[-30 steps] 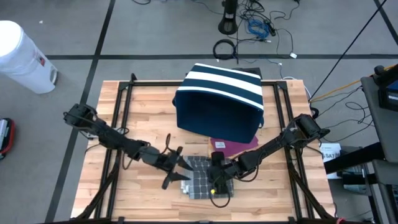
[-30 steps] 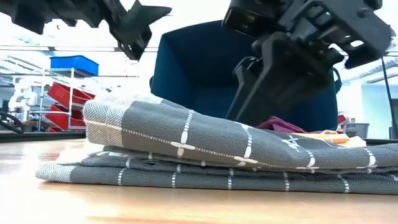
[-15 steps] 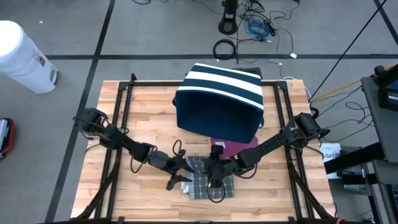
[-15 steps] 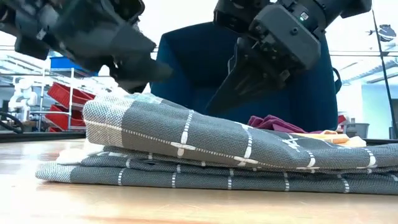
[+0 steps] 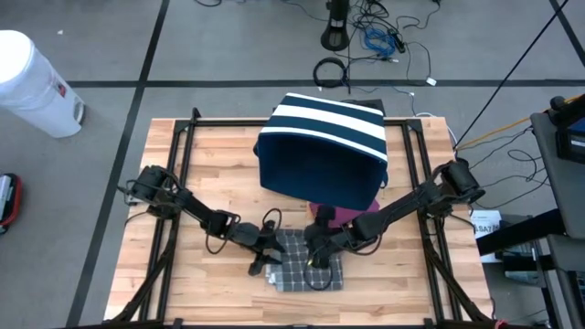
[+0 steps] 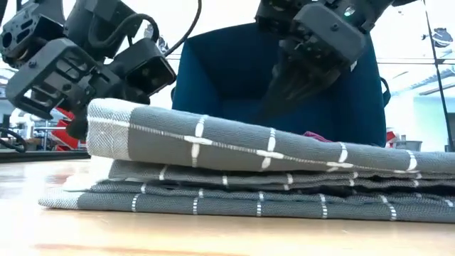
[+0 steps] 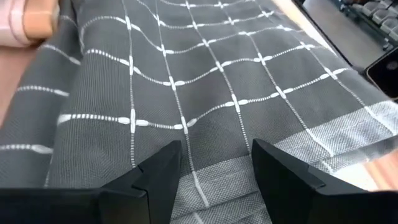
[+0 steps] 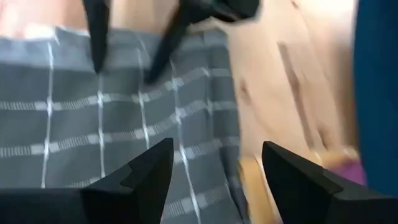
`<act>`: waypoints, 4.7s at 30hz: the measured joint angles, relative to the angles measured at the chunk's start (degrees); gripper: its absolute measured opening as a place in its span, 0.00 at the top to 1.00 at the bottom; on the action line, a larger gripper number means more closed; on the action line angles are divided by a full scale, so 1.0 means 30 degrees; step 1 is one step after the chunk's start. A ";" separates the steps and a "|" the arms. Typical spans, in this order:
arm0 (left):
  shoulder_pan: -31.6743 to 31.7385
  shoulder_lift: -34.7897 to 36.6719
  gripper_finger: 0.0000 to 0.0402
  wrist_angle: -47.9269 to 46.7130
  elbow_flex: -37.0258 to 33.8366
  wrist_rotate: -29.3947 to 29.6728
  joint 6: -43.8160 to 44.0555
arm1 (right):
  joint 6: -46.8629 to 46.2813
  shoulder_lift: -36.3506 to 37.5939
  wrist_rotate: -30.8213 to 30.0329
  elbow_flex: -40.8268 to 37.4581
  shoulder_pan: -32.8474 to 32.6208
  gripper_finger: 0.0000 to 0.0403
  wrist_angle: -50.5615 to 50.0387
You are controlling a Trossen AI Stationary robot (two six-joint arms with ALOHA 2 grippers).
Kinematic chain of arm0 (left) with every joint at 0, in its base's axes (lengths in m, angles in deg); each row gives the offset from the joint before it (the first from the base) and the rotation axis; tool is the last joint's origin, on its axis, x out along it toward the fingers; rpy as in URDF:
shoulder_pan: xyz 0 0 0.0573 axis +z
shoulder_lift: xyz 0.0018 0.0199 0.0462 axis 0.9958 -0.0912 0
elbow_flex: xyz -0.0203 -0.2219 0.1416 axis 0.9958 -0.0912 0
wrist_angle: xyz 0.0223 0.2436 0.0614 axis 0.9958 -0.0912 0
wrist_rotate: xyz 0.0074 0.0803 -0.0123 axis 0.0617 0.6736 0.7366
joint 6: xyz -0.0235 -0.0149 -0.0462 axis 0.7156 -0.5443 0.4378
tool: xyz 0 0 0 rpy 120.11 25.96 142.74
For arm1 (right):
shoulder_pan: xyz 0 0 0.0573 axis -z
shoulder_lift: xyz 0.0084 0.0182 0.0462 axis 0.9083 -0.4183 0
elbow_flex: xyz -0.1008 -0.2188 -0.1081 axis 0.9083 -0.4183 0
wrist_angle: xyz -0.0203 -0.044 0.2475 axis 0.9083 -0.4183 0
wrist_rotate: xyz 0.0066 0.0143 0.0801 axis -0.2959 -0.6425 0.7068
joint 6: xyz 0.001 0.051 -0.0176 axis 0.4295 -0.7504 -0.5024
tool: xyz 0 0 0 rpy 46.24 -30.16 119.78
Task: Fold towel
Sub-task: Fold the gray towel, then prepare the blue bin
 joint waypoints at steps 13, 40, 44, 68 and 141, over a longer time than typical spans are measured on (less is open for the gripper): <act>-0.0460 0.0569 0.49 -0.1078 -0.0007 -0.1412 -0.0517 | -0.4886 0.3636 -0.4272 0.0000 -0.1007 0.42 -0.9660; 0.2796 0.9054 0.49 -1.0526 -0.0007 1.0315 -0.4062 | -1.6791 0.8012 -0.4358 -0.1699 -0.5321 0.42 -1.8615; 0.3889 0.9061 0.49 -1.0516 -0.0007 1.0489 -0.2615 | -1.9671 0.8000 -0.4352 -0.3724 -0.6442 0.42 -1.7172; 0.1542 0.9251 0.49 -1.2463 -0.0007 1.4334 0.1191 | -2.6975 0.7999 -1.0703 -1.0528 -0.7847 0.47 -1.2976; -0.1709 0.9252 0.49 -1.3562 0.0029 2.0333 0.1487 | -1.9150 1.5753 -1.0214 -0.8051 -0.6418 1.00 -1.1259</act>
